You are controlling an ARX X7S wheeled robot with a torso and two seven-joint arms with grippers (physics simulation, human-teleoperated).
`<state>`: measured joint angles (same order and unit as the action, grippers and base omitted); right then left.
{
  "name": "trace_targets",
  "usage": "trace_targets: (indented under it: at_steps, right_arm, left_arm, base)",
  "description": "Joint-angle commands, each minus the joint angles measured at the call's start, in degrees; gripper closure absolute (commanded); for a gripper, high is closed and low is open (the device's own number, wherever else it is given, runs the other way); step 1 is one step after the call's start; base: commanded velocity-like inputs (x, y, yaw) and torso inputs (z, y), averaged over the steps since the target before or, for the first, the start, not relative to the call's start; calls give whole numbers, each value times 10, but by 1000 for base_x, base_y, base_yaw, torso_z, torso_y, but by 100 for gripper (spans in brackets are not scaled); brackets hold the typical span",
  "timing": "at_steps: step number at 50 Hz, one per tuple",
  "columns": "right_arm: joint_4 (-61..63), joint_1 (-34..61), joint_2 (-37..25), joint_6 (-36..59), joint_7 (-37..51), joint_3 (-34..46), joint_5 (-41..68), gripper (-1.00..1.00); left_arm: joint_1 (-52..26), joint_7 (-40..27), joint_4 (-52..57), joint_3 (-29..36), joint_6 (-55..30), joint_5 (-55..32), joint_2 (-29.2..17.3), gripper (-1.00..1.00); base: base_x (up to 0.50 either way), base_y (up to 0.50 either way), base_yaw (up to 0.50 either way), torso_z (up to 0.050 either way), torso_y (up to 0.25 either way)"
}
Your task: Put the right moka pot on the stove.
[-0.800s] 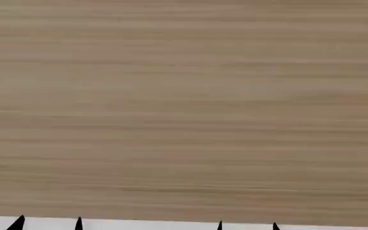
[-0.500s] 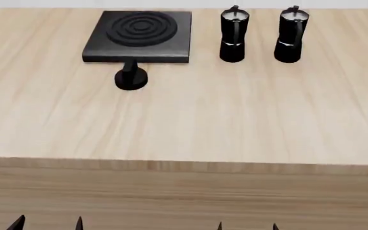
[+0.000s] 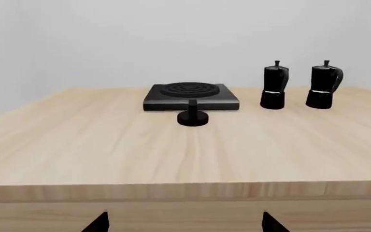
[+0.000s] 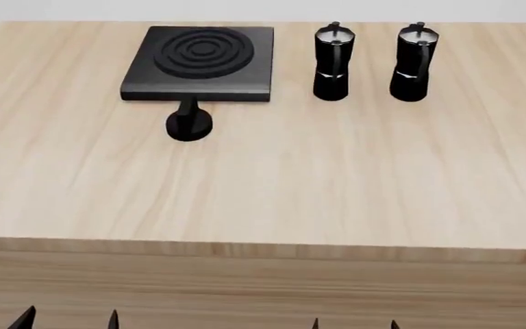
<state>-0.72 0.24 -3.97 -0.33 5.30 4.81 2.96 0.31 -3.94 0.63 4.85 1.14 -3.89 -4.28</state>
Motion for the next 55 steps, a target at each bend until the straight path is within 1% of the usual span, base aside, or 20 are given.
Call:
trace_targets:
  at_steps: [1, 12, 17, 19, 20, 21, 22, 23, 25, 27, 39, 55]
  right_arm:
    - [-1, 1, -8, -1, 12, 10, 6, -100]
    - [-2, 2, -15, 2, 21, 17, 14, -100]
    - [-3, 3, -17, 2, 25, 21, 17, -100]
    - [-3, 3, -19, 2, 27, 23, 17, -100]
    - [-4, 3, -19, 0, 28, 23, 16, -100]
    - [-2, 3, -20, 3, 29, 24, 18, -100]
    - [0, 3, -20, 7, 31, 25, 17, -100]
    - [-1, 5, -20, 10, 32, 25, 18, -100]
    - [-3, 7, -21, 19, 38, 27, 16, -100]
    - [-4, 6, -22, 12, 40, 30, 13, -100]
    - [-8, 10, -27, 18, 50, 35, 18, -100]
    - [-10, 10, -33, 13, 58, 44, 24, -100]
  left_arm:
    - [0, -7, -1, 10, 3, -8, -9, -100]
    - [-4, -20, -6, 14, 3, -18, -14, -100]
    - [-6, -25, -5, 14, 6, -26, -15, -100]
    - [-11, -49, -8, 15, -13, -6, -13, -100]
    - [-14, -57, -17, 20, -9, 8, -14, -100]
    - [-9, -45, -11, 18, 13, -8, -15, -100]
    - [-5, -30, 0, 16, 5, -32, -17, -100]
    - [-5, -29, 3, 16, -1, -36, -19, -100]
    - [-7, -37, -3, 21, -4, -24, -20, -100]
    - [-8, -29, -4, 21, -1, -39, -21, -100]
    - [-9, -42, -10, 26, 6, -38, -26, -100]
    - [-11, -51, -10, 33, 5, -47, -32, -100]
  base:
    - [0, 0, 0, 50, 2]
    - [0, 0, 0, 48, 1]
    - [0, 0, 0, 0, 0]
    - [0, 0, 0, 0, 0]
    - [0, 0, 0, 0, 0]
    - [0, 0, 0, 0, 0]
    - [0, 0, 0, 0, 0]
    - [0, 0, 0, 0, 0]
    - [0, 0, 0, 0, 0]
    - [0, 0, 0, 0, 0]
    - [0, 0, 0, 0, 0]
    - [219, 0, 0, 0, 0]
